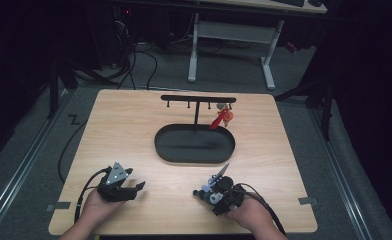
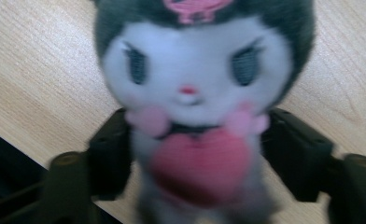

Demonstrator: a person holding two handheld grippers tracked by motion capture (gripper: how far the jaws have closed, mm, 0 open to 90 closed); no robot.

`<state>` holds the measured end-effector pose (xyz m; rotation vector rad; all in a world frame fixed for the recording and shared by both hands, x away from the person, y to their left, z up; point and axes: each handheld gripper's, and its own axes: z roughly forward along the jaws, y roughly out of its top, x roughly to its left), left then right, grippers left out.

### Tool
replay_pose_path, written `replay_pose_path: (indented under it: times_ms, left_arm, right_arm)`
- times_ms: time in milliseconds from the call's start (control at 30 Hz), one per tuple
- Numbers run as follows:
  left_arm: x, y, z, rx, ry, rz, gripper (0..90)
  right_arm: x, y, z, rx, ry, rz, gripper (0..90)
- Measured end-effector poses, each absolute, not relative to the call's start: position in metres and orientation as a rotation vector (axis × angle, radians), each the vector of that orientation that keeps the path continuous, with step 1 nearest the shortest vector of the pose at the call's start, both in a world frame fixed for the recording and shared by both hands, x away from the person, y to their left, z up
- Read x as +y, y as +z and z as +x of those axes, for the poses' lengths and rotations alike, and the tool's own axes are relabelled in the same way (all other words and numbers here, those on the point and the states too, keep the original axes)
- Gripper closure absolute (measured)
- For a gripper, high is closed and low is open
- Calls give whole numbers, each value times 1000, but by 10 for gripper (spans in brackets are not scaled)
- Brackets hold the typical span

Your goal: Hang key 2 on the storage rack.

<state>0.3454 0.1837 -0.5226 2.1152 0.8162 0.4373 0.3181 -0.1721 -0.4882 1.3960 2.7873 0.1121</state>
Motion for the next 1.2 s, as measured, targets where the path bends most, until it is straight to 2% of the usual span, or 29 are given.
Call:
replay_pose_path:
  times_ms: [67, 200, 467, 1200]
  left_arm:
    - [184, -523, 345, 816, 438, 2115, 319]
    - [184, -523, 345, 816, 437, 2114, 319]
    - [184, -523, 345, 817, 438, 2113, 319]
    - [185, -523, 345, 815, 433, 2116, 319]
  right_arm:
    - [-170, -486, 317, 2771, 104, 1391, 436]
    - [-169, -481, 318, 2772, 121, 1378, 467]
    - [-175, -460, 326, 2753, 137, 1429, 474]
    - [-187, -397, 375, 2682, 223, 1511, 474]
